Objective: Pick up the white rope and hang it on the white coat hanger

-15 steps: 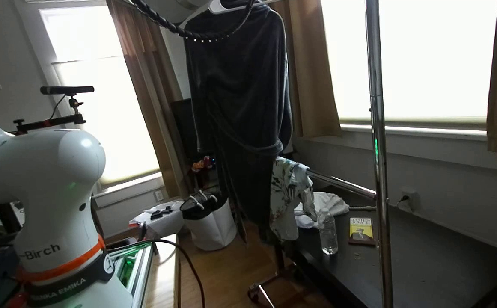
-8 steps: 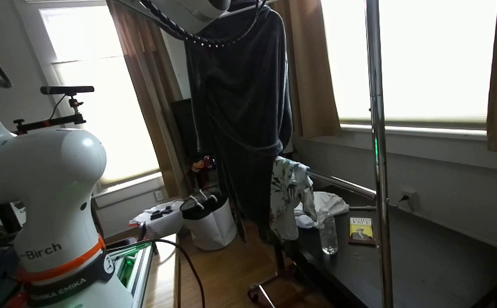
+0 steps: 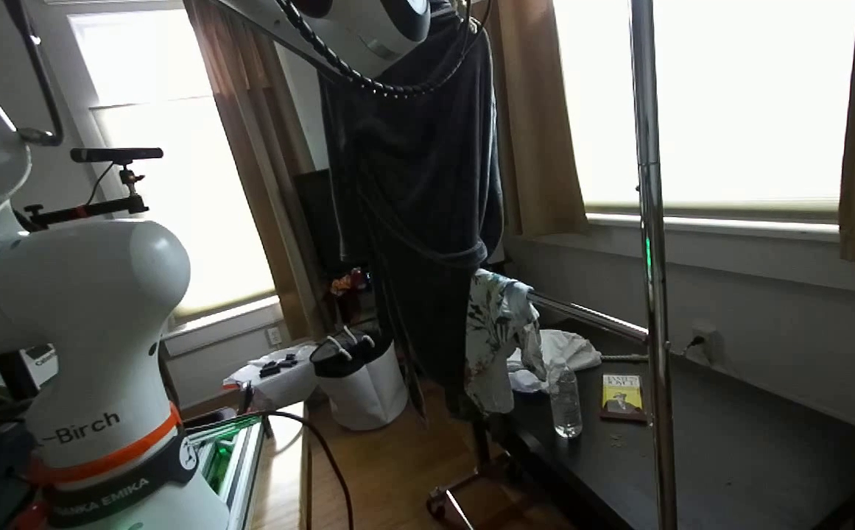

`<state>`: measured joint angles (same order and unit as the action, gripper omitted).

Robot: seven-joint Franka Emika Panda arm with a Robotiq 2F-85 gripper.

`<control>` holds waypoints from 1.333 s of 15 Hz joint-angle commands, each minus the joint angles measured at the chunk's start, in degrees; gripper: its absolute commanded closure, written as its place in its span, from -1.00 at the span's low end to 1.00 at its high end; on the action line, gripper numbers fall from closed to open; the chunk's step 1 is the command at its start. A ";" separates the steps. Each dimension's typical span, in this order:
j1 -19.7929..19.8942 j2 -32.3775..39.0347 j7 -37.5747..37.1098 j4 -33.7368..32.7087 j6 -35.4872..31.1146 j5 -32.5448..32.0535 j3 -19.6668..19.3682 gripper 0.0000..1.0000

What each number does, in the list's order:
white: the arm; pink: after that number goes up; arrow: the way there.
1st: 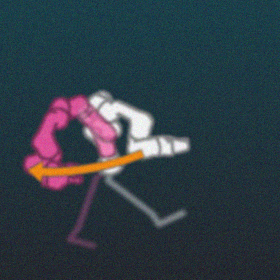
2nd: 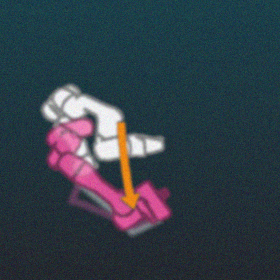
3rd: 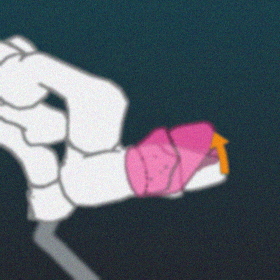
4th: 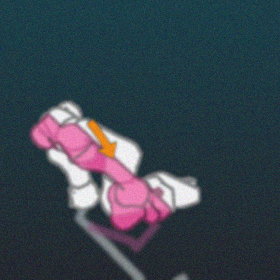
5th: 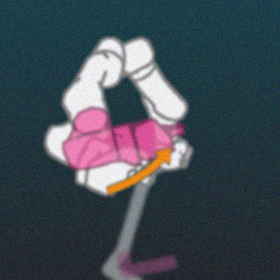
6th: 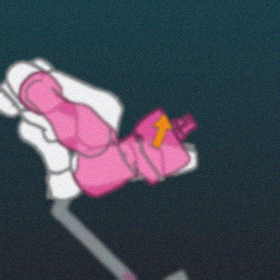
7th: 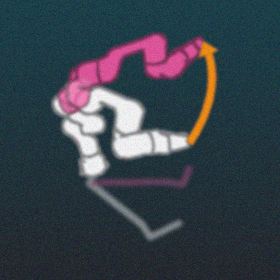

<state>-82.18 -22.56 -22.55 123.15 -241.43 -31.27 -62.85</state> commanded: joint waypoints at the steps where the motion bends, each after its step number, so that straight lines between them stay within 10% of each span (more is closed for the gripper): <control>1: -0.09 7.17 -5.51 -1.90 -2.46 2.26 -3.74 0.94; 7: 7.23 12.70 -9.92 -0.85 -0.61 2.86 -0.78 0.94; 12: 19.80 14.96 -13.45 -3.26 -2.34 2.09 9.61 0.94; 13: 14.12 12.90 -10.80 -3.55 -1.20 1.95 5.45 0.94; 14: 24.22 15.77 -14.45 -4.68 -1.68 1.51 13.50 0.94; 20: 44.88 16.75 -17.70 -1.46 8.78 -2.92 32.17 0.94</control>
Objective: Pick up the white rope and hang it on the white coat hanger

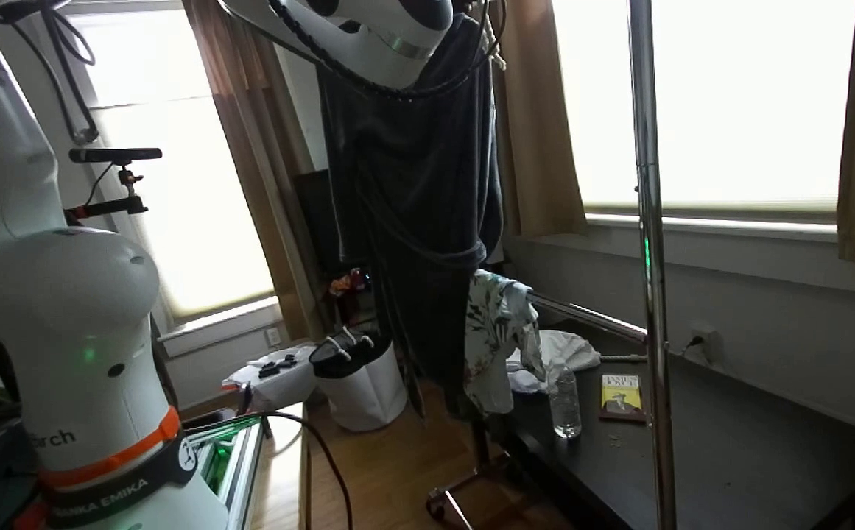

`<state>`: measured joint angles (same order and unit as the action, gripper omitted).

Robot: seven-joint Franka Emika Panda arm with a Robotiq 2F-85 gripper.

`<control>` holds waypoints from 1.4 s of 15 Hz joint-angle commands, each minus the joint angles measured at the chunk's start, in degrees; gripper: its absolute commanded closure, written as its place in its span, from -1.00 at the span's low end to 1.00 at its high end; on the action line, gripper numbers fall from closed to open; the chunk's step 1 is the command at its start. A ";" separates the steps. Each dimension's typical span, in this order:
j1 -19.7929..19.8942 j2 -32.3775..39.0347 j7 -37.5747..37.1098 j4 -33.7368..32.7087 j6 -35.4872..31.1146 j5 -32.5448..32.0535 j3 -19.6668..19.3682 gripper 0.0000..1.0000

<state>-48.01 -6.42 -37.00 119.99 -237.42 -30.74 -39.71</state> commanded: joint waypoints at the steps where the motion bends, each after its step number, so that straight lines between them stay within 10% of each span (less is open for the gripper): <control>1: 14.79 0.91 -4.14 2.19 6.63 -4.55 12.79 0.94; 2: 7.97 0.61 -4.43 2.81 8.38 -5.88 6.44 0.94; 6: 9.56 1.49 -8.92 4.09 11.45 -10.05 7.51 0.94; 7: 9.58 1.35 -9.88 4.45 12.55 -10.67 7.49 0.27; 16: 10.24 -7.16 -2.89 7.67 19.81 -6.64 9.49 -0.93; 21: 16.95 -17.05 9.17 12.97 32.91 0.64 16.01 -1.00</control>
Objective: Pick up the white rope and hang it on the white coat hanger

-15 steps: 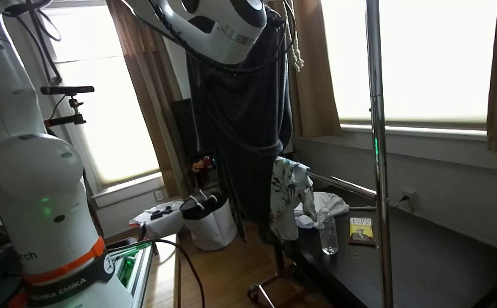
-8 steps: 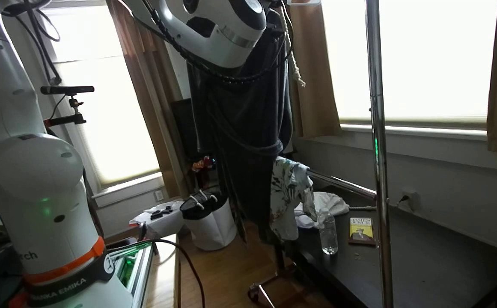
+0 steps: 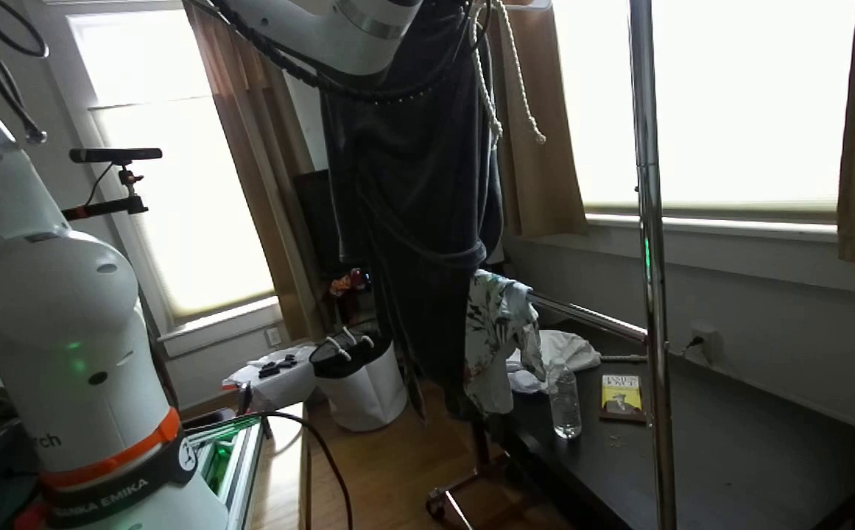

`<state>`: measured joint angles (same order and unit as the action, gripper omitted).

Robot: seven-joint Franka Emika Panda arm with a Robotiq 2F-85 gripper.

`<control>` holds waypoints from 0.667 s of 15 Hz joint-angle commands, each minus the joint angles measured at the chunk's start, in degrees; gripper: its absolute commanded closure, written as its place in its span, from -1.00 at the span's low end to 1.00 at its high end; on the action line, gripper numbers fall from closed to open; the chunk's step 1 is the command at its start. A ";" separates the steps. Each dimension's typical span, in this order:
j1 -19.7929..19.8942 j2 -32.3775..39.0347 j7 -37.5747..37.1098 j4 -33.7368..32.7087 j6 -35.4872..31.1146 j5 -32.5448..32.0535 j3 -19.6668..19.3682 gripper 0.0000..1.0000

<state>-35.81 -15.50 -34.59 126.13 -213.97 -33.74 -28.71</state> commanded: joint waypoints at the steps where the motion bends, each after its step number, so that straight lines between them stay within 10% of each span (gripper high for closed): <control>1: 6.35 -9.60 7.25 8.45 12.95 3.48 6.51 -1.00; 10: 4.48 -25.70 7.01 26.44 43.43 -2.73 11.43 -1.00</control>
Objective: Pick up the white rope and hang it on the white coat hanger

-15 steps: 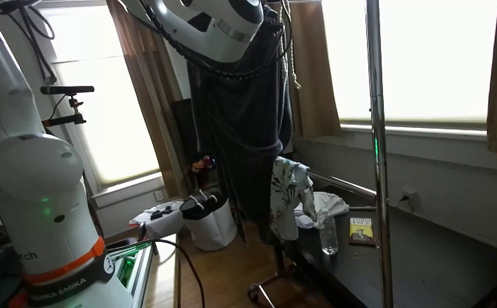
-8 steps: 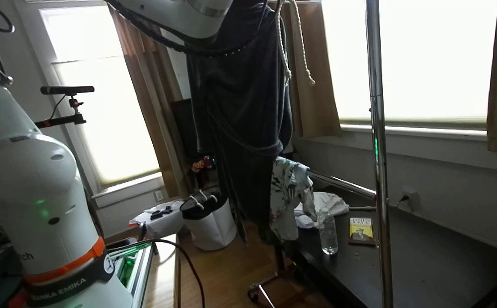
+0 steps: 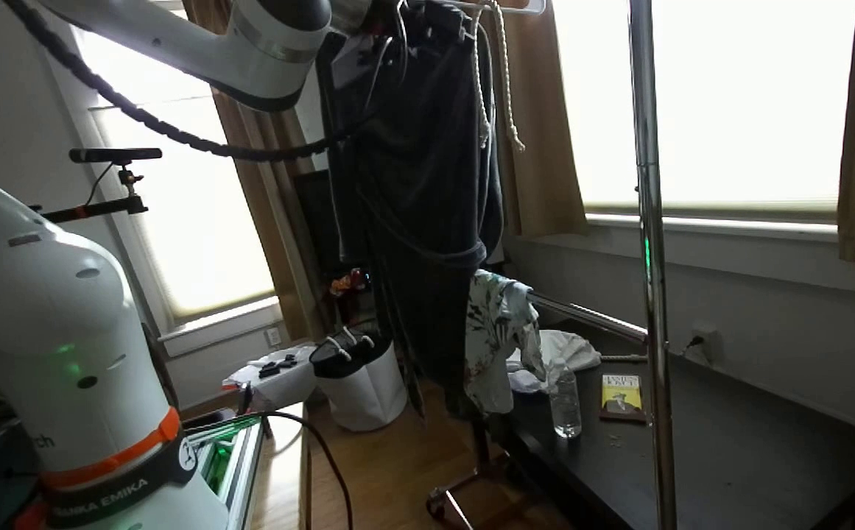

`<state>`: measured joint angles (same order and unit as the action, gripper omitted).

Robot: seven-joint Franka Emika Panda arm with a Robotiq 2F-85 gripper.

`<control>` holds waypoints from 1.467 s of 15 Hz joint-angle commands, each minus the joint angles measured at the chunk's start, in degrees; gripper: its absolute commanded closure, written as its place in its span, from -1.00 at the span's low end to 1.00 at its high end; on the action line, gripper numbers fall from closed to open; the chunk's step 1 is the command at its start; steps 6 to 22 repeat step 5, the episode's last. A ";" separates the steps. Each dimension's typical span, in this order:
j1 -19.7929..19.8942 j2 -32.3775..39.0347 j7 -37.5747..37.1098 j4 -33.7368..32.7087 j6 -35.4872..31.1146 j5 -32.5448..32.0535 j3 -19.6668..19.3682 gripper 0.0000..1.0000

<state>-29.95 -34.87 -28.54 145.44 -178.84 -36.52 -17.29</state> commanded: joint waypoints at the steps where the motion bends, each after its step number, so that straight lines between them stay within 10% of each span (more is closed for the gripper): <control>1: 4.10 -6.45 9.15 10.02 9.54 11.46 6.03 -1.00; 5: 7.56 -4.29 17.97 10.74 12.53 25.75 11.21 -1.00; 22: 7.56 -4.29 17.97 10.74 12.53 25.75 11.21 -1.00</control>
